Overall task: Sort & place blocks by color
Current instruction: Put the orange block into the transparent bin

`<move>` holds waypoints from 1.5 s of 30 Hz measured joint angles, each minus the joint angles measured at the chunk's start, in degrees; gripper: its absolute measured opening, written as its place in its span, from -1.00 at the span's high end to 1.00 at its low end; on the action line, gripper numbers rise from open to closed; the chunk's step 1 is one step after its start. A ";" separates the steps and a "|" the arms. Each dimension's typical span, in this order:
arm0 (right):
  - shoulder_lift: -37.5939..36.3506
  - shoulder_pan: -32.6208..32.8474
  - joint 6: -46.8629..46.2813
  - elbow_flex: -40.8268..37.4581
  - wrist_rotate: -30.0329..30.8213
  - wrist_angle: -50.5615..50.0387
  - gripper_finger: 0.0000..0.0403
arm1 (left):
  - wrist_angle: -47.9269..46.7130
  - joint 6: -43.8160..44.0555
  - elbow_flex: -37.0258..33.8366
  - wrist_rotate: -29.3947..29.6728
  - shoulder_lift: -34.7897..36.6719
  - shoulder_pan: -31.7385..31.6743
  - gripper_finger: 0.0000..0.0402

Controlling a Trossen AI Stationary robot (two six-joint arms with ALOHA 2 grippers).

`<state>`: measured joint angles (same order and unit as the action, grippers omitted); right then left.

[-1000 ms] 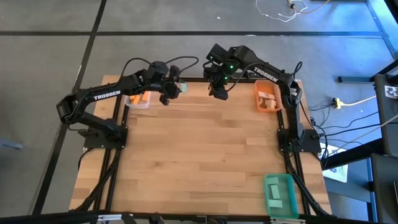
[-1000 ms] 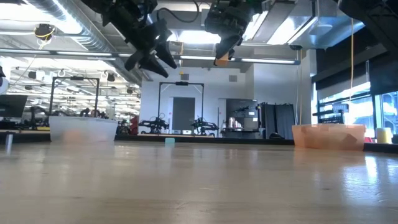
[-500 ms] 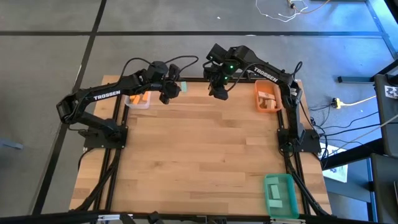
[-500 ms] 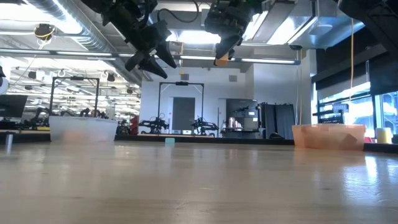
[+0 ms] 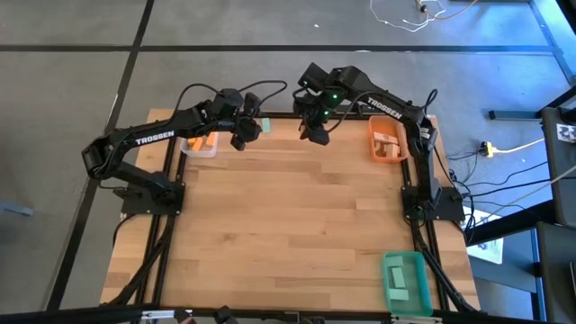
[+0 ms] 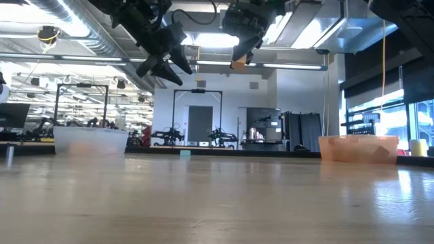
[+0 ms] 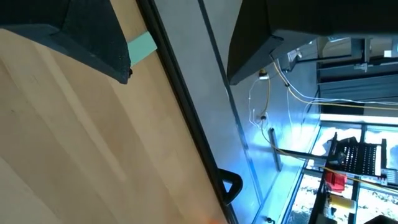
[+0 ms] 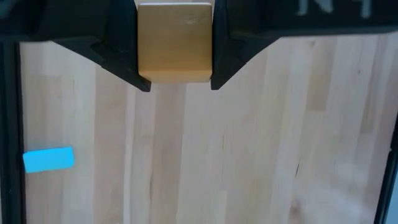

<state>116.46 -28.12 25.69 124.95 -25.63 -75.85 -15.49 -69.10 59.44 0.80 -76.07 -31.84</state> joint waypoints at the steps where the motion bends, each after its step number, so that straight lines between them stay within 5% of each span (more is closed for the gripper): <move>1: 0.00 0.00 0.02 0.00 0.00 0.18 0.34 | 0.00 0.51 0.00 -0.11 0.00 0.01 -0.27; 14: 0.00 0.00 0.07 -0.02 0.02 1.50 0.34 | -0.31 13.51 0.00 -12.27 0.00 1.16 -0.27; 24: 0.02 0.00 0.09 -0.02 -3.99 1.80 0.34 | 6.43 12.60 0.00 -7.70 0.00 5.52 -0.27; 35: 0.02 -0.02 -0.06 -0.02 -9.01 3.65 0.34 | 17.91 -0.16 0.04 -5.95 0.00 13.50 -0.27; 45: 0.02 0.28 -0.11 -0.02 -13.66 5.31 0.34 | 20.84 -3.47 0.06 -5.88 -1.47 13.36 -0.27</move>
<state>116.49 -27.83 25.59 124.92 -39.29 -70.54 5.35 -72.58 59.50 -5.08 -77.54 -18.48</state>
